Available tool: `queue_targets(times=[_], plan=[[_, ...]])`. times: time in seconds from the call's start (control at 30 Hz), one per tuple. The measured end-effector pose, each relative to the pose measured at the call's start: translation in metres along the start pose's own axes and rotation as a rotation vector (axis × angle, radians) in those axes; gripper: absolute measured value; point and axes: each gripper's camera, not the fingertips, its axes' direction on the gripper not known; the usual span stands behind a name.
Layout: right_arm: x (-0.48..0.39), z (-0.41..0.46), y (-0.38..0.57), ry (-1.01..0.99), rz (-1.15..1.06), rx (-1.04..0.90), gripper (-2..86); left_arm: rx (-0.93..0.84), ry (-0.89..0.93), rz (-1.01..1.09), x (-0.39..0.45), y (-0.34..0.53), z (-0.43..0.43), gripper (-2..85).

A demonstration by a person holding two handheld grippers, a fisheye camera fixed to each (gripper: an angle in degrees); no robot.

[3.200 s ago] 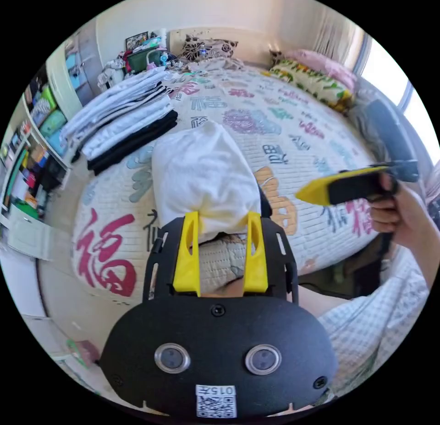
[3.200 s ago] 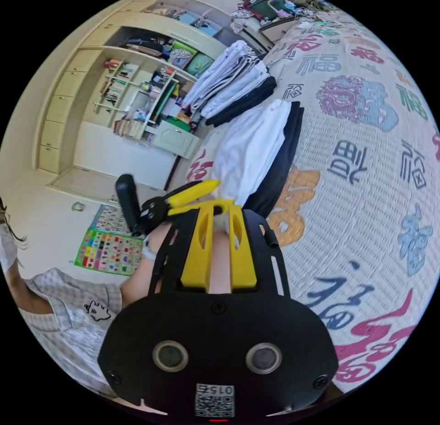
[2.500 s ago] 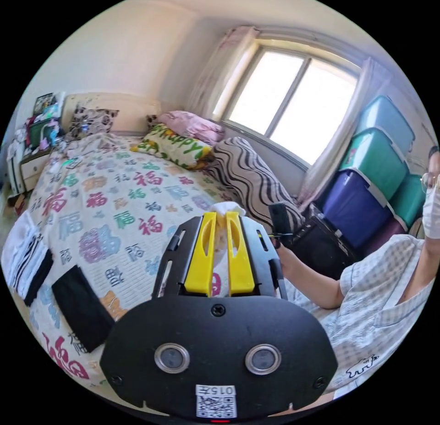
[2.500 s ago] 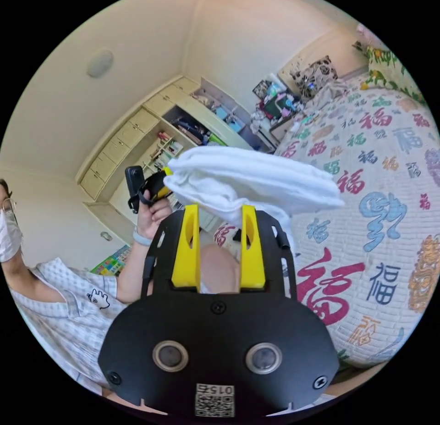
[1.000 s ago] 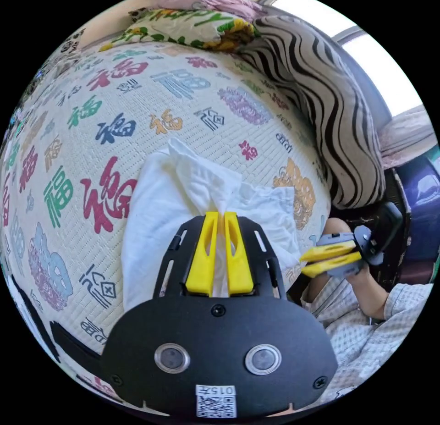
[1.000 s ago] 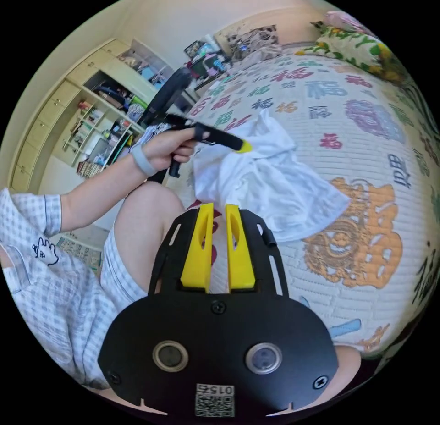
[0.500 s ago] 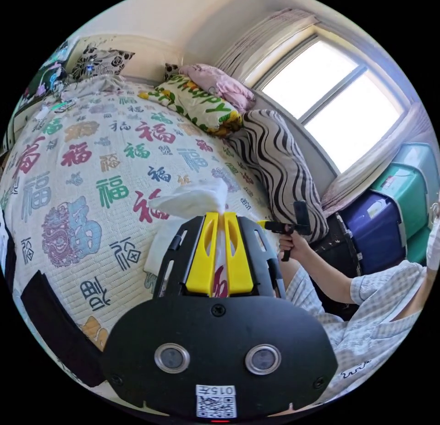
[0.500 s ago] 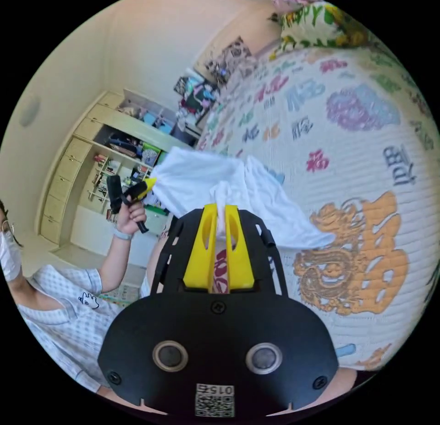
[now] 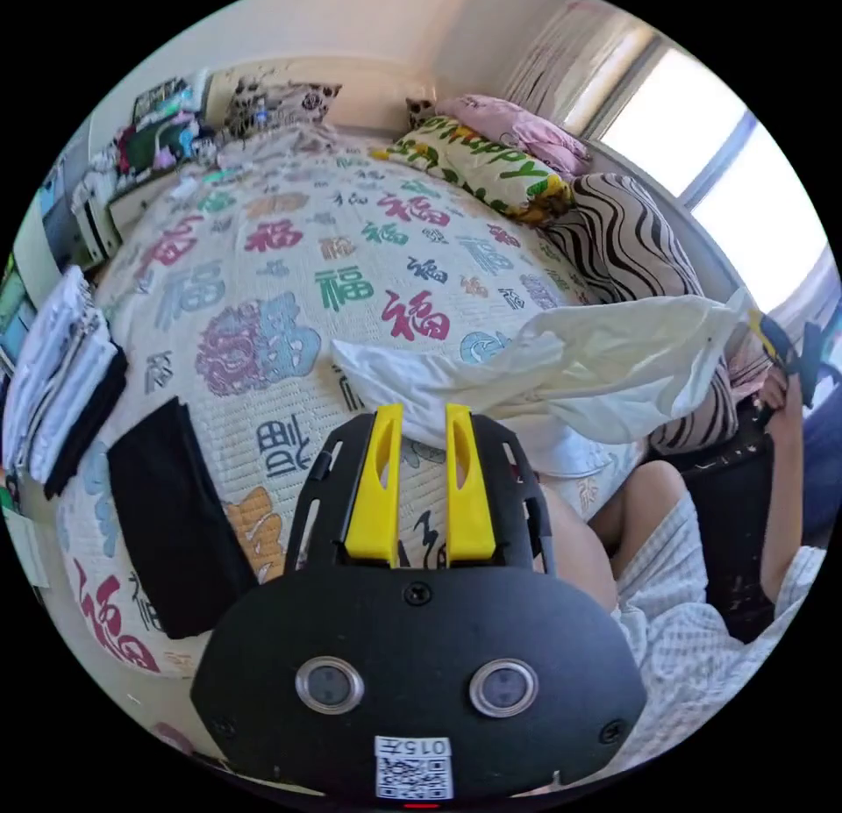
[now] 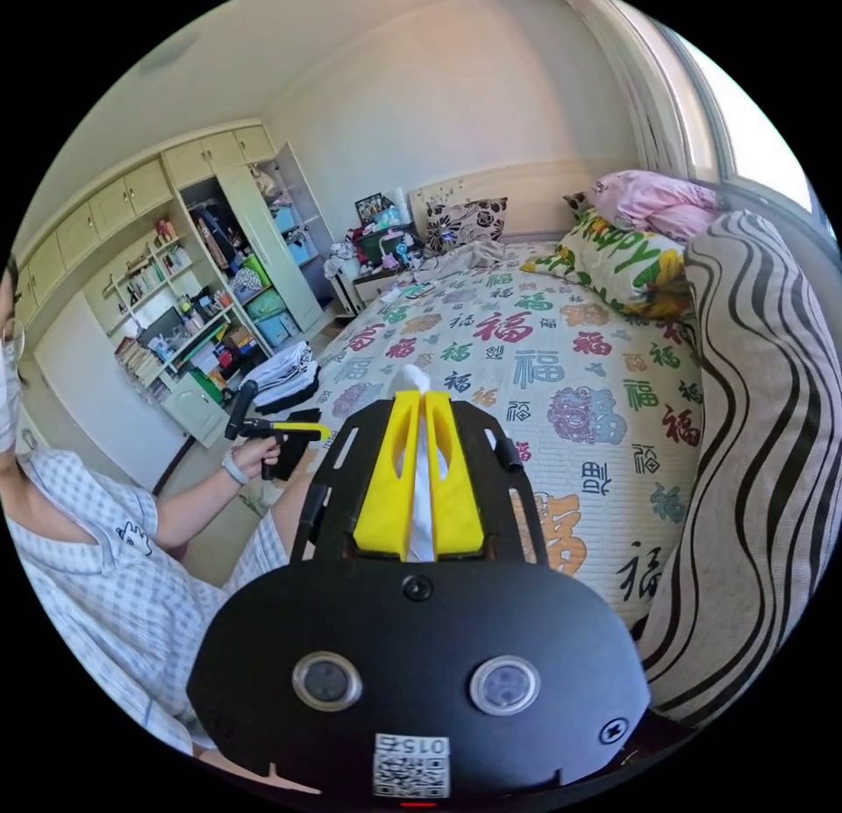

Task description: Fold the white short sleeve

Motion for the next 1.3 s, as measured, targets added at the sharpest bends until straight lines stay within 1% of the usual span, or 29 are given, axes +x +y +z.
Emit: queue_targets(times=[0.03,0.07,0.1,0.17,0.27,0.43,0.53,0.57,0.63,0.7,0.77,0.9,1.0,1.03,1.07,1.1,1.2,1.27,1.3], plan=[[-0.015,0.000,0.005,0.001,-0.038,0.000,0.0,0.062,0.043,0.048,0.016,0.004,-0.015,8.3],[-0.029,0.001,0.010,-0.005,-0.072,0.001,0.0,0.116,0.143,0.129,0.034,0.004,-0.030,8.5],[-0.035,0.002,0.013,-0.009,-0.088,-0.001,0.0,0.135,0.196,0.162,0.042,0.002,-0.038,8.9],[-0.058,0.008,0.024,-0.020,-0.130,-0.019,0.0,0.212,0.383,0.250,0.072,-0.010,-0.067,10.6],[-0.084,0.017,0.041,-0.083,-0.185,-0.047,-0.1,0.280,0.530,0.356,0.112,-0.025,-0.097,11.6],[-0.112,0.031,0.074,-0.166,-0.264,-0.093,-0.1,0.303,0.525,0.516,0.170,-0.032,-0.112,10.6],[-0.114,0.031,0.097,-0.213,-0.276,-0.093,-0.1,0.229,0.544,0.672,0.201,-0.028,-0.104,10.0],[-0.110,0.030,0.107,-0.229,-0.263,-0.090,-0.1,0.202,0.556,0.741,0.212,-0.023,-0.102,9.7],[-0.102,0.028,0.121,-0.282,-0.233,-0.088,-0.1,0.199,0.540,0.802,0.227,-0.016,-0.101,9.2],[-0.094,0.027,0.135,-0.341,-0.208,-0.081,0.0,0.220,0.568,0.847,0.242,-0.012,-0.102,8.8],[-0.083,0.025,0.153,-0.382,-0.164,-0.057,0.0,0.187,0.592,0.910,0.268,-0.011,-0.102,8.3],[-0.073,0.023,0.176,-0.420,-0.129,-0.043,0.0,0.188,0.597,0.977,0.296,-0.009,-0.108,8.3],[-0.072,0.020,0.192,-0.425,-0.119,-0.048,0.0,0.197,0.676,1.003,0.304,-0.012,-0.118,8.9],[-0.073,0.019,0.198,-0.418,-0.123,-0.053,0.0,0.210,0.665,0.968,0.304,-0.016,-0.121,9.0],[-0.076,0.019,0.205,-0.409,-0.134,-0.059,0.1,0.208,0.603,0.946,0.309,-0.021,-0.121,8.8],[-0.078,0.019,0.208,-0.407,-0.140,-0.062,0.1,0.205,0.579,0.949,0.312,-0.023,-0.121,8.6],[-0.086,0.022,0.223,-0.406,-0.143,-0.059,0.2,0.182,0.576,1.021,0.331,-0.027,-0.124,6.1],[-0.090,0.025,0.236,-0.399,-0.118,-0.049,0.4,0.168,0.578,1.070,0.340,-0.028,-0.130,1.5],[-0.091,0.025,0.239,-0.401,-0.115,-0.047,0.4,0.168,0.579,1.073,0.340,-0.028,-0.132,1.1]])
